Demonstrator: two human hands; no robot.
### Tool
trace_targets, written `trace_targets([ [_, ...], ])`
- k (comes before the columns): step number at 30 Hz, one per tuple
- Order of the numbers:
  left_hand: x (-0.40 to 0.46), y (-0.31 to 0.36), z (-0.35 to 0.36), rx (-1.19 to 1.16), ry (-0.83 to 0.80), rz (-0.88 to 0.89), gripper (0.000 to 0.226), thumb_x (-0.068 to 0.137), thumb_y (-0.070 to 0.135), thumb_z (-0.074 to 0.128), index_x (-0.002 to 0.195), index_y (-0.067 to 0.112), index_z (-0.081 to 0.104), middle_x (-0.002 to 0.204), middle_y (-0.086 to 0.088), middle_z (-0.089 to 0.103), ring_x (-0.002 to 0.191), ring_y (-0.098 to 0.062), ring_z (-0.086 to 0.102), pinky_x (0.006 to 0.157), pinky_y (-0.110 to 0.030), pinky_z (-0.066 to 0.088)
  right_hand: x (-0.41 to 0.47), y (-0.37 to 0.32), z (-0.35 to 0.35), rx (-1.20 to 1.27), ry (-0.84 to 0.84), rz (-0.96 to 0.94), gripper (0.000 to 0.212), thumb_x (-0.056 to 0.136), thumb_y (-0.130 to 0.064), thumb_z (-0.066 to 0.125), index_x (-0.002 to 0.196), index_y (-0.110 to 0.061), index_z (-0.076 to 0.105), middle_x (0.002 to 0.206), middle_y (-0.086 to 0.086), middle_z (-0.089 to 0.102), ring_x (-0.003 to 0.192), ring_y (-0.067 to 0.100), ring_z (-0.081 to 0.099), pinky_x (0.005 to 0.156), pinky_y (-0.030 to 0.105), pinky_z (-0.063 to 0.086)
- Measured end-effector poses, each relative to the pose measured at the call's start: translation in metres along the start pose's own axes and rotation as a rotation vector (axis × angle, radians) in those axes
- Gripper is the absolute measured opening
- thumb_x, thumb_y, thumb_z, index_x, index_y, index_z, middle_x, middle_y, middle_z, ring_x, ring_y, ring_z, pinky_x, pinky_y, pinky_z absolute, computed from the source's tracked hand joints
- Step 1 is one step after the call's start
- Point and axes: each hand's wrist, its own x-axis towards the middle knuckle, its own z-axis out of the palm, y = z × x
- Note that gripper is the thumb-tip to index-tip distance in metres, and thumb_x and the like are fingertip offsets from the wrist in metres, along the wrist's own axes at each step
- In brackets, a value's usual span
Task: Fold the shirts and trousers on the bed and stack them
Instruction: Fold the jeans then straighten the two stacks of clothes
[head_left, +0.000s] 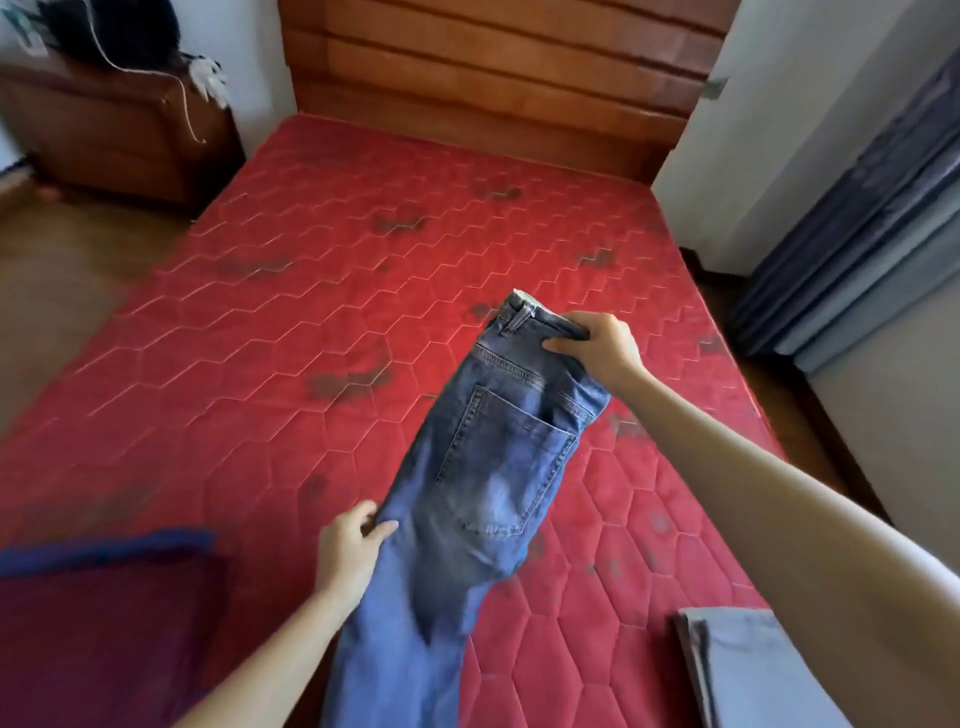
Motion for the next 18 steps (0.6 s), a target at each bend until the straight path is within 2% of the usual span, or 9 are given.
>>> trace_targets([
  [1, 0.016, -0.018, 0.013, 0.009, 0.032, 0.002, 0.021, 0.077, 0.005, 0.078, 0.07, 0.005, 0.058, 0.056, -0.002, 0.057, 0.059, -0.027, 0.053, 0.057, -0.033, 0.024, 0.016, 0.012, 0.024, -0.002, 0.012, -0.009, 0.025, 0.077, -0.035, 0.078, 0.102, -0.031, 0.072, 0.082, -0.009, 0.069, 0.082, 0.018, 0.063, 0.069, 0.033, 0.05],
  [3, 0.045, -0.054, 0.039, 0.032, 0.092, -0.005, 0.012, 0.08, 0.007, 0.076, 0.079, 0.005, 0.064, 0.066, -0.006, 0.065, 0.066, -0.029, 0.059, 0.059, -0.03, 0.026, 0.047, 0.035, 0.071, -0.015, 0.024, -0.026, 0.027, 0.079, -0.035, 0.076, 0.105, -0.03, 0.072, 0.083, -0.01, 0.067, 0.084, 0.019, 0.062, 0.071, 0.033, 0.049],
  [5, 0.067, -0.087, 0.063, 0.092, 0.134, 0.004, 0.012, 0.081, 0.008, 0.074, 0.089, 0.003, 0.067, 0.077, -0.012, 0.069, 0.075, -0.035, 0.063, 0.062, -0.033, 0.032, 0.074, 0.055, 0.115, -0.038, 0.022, -0.041, 0.026, 0.081, -0.036, 0.074, 0.107, -0.03, 0.071, 0.084, -0.01, 0.065, 0.085, 0.019, 0.06, 0.072, 0.034, 0.048],
  [8, 0.089, -0.123, 0.091, 0.189, 0.181, 0.013, 0.019, 0.078, 0.002, 0.076, 0.096, 0.0, 0.068, 0.077, -0.02, 0.066, 0.076, -0.042, 0.06, 0.065, -0.042, 0.042, 0.112, 0.076, 0.171, -0.076, -0.003, -0.07, 0.024, 0.083, -0.039, 0.071, 0.105, -0.028, 0.069, 0.082, -0.008, 0.062, 0.084, 0.022, 0.058, 0.07, 0.033, 0.043],
  [11, 0.102, -0.144, 0.107, 0.262, 0.266, 0.046, 0.019, 0.076, 0.0, 0.078, 0.092, -0.002, 0.068, 0.074, -0.018, 0.066, 0.068, -0.042, 0.059, 0.065, -0.048, 0.047, 0.146, 0.087, 0.216, -0.133, -0.06, -0.087, 0.024, 0.085, -0.042, 0.069, 0.101, -0.024, 0.068, 0.083, -0.004, 0.064, 0.084, 0.024, 0.058, 0.069, 0.033, 0.04],
  [13, 0.108, -0.156, 0.113, 0.37, 0.307, 0.137, 0.016, 0.082, 0.012, 0.071, 0.09, -0.001, 0.066, 0.074, -0.014, 0.067, 0.065, -0.039, 0.059, 0.063, -0.048, 0.046, 0.167, 0.091, 0.241, -0.172, -0.091, -0.089, 0.026, 0.085, -0.043, 0.067, 0.095, -0.019, 0.065, 0.08, -0.003, 0.062, 0.083, 0.026, 0.058, 0.068, 0.033, 0.036],
  [15, 0.115, -0.161, 0.115, 0.416, 0.307, 0.148, 0.021, 0.084, 0.021, 0.061, 0.09, 0.002, 0.065, 0.076, -0.011, 0.066, 0.066, -0.037, 0.058, 0.065, -0.047, 0.043, 0.186, 0.096, 0.263, -0.203, -0.119, -0.081, 0.027, 0.085, -0.044, 0.067, 0.089, -0.017, 0.062, 0.078, -0.003, 0.06, 0.083, 0.027, 0.057, 0.068, 0.033, 0.034],
  [18, 0.135, -0.16, 0.118, 0.402, 0.315, 0.162, 0.012, 0.083, 0.01, 0.071, 0.087, 0.002, 0.063, 0.075, -0.01, 0.063, 0.067, -0.036, 0.056, 0.068, -0.043, 0.037, 0.213, 0.104, 0.29, -0.208, -0.128, -0.021, 0.022, 0.085, -0.042, 0.068, 0.088, -0.021, 0.062, 0.082, -0.003, 0.063, 0.089, 0.027, 0.058, 0.077, 0.035, 0.037],
])
